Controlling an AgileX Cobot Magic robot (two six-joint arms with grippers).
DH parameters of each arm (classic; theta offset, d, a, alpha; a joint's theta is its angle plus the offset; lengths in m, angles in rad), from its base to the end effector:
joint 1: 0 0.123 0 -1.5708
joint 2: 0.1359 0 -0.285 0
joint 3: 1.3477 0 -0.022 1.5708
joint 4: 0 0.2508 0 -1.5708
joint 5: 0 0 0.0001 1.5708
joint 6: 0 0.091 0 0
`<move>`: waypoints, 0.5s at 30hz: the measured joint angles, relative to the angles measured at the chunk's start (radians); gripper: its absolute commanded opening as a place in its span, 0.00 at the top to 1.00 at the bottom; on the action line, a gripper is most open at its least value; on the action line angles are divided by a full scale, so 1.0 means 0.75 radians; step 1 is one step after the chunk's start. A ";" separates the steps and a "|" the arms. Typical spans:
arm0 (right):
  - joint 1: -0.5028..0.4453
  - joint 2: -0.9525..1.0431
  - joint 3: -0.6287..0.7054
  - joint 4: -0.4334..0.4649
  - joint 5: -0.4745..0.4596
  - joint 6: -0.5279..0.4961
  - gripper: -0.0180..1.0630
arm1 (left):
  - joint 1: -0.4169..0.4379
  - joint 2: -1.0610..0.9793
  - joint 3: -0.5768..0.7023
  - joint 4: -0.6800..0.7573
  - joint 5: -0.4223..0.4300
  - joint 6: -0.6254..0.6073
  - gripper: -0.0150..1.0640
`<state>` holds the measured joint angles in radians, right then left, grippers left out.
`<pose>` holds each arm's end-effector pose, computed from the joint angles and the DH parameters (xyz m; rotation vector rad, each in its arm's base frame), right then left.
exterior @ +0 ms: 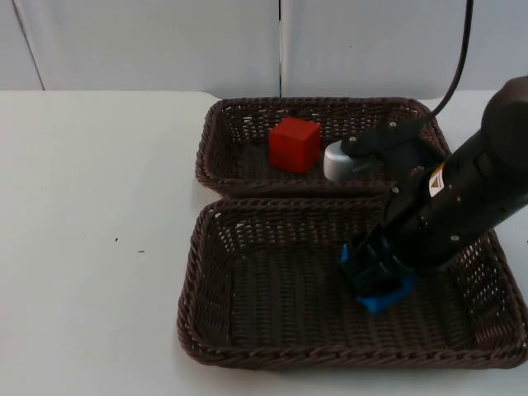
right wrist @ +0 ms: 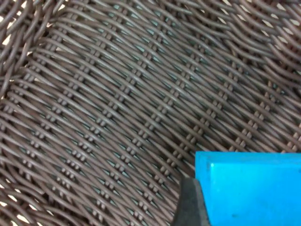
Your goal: Pick up one cube with the left hand and place it into the upper basket. Pick up one cube with the right hand and place it into the lower basket.
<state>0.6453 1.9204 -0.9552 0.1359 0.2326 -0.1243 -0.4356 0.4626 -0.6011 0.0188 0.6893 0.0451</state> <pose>0.2784 0.2131 0.1147 -0.8563 2.5640 0.2441 0.0779 -0.0350 0.3204 0.4930 1.9812 -0.2239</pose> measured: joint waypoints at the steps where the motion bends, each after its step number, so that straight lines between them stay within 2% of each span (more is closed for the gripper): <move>1: 0.000 0.000 0.000 0.000 0.000 0.000 0.44 | 0.000 0.000 0.000 0.000 0.000 0.000 0.31; 15: 0.000 0.000 0.000 0.000 -0.024 0.000 0.44 | 0.000 0.000 0.000 0.000 0.002 0.000 0.31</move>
<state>0.6453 1.9204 -0.9552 0.1359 0.2148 -0.1243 -0.4356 0.4626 -0.6011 0.0188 0.6911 0.0451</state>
